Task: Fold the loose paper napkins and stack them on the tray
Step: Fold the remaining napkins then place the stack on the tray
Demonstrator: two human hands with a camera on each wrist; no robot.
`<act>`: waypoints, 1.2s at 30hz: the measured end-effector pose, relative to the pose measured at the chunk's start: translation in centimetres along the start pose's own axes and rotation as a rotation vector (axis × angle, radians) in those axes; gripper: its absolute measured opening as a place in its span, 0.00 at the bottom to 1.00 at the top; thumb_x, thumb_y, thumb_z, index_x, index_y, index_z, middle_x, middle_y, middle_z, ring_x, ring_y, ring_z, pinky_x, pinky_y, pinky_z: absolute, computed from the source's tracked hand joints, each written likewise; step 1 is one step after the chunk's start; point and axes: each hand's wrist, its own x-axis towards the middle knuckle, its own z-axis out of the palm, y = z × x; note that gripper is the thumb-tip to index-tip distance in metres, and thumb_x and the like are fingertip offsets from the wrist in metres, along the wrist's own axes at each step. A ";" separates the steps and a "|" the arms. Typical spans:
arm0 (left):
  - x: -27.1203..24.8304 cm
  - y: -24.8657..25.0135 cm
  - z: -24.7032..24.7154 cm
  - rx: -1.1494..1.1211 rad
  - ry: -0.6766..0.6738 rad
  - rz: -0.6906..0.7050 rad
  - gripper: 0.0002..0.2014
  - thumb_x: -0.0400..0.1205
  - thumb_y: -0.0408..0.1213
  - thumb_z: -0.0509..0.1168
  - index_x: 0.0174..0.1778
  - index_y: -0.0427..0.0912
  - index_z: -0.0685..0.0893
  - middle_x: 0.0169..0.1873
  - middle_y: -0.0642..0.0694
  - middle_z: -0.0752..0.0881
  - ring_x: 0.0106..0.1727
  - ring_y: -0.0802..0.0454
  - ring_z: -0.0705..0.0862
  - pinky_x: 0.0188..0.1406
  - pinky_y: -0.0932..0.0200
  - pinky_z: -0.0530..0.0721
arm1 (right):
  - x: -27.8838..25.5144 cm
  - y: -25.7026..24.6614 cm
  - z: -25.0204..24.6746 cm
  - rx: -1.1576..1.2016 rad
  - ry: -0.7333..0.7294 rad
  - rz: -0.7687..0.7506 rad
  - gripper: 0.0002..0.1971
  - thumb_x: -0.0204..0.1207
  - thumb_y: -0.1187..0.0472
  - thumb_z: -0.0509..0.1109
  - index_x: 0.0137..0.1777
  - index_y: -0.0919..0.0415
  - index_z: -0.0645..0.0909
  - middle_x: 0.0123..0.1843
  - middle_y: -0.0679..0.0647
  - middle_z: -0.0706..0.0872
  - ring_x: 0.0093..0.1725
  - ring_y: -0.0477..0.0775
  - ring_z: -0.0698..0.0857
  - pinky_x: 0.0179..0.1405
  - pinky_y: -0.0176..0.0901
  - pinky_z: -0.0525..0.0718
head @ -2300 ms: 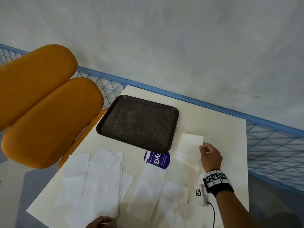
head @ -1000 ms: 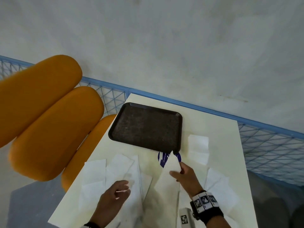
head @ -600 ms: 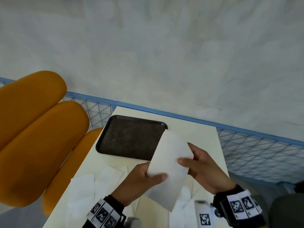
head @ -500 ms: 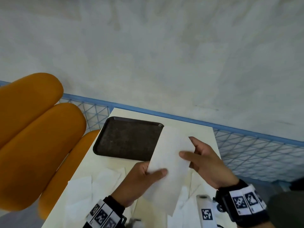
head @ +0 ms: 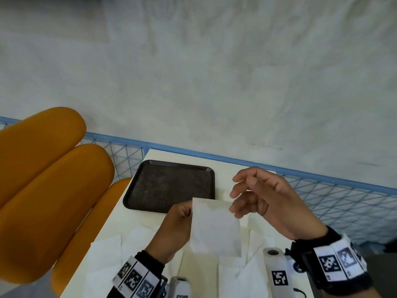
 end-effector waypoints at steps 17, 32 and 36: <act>-0.8 1.8 3.0 0.064 0.073 0.125 0.06 0.77 0.60 0.69 0.44 0.81 0.87 0.45 0.69 0.90 0.49 0.67 0.89 0.44 0.69 0.87 | -0.7 2.2 -2.6 -0.877 0.036 -0.005 0.06 0.77 0.56 0.78 0.40 0.45 0.85 0.37 0.37 0.87 0.35 0.38 0.82 0.38 0.28 0.77; -0.3 0.3 5.1 0.451 0.364 0.293 0.07 0.83 0.45 0.69 0.43 0.64 0.88 0.43 0.65 0.90 0.46 0.60 0.88 0.41 0.69 0.86 | -2.0 2.2 -5.9 -0.966 -0.148 -0.076 0.07 0.80 0.52 0.74 0.40 0.49 0.86 0.38 0.44 0.88 0.39 0.44 0.83 0.39 0.32 0.76; 0.0 0.6 5.5 0.217 0.427 0.152 0.08 0.84 0.35 0.69 0.44 0.50 0.92 0.39 0.47 0.91 0.42 0.40 0.88 0.37 0.47 0.90 | -3.1 2.8 -7.8 -0.616 0.035 -0.029 0.01 0.79 0.60 0.76 0.47 0.54 0.87 0.43 0.52 0.90 0.41 0.49 0.87 0.45 0.45 0.84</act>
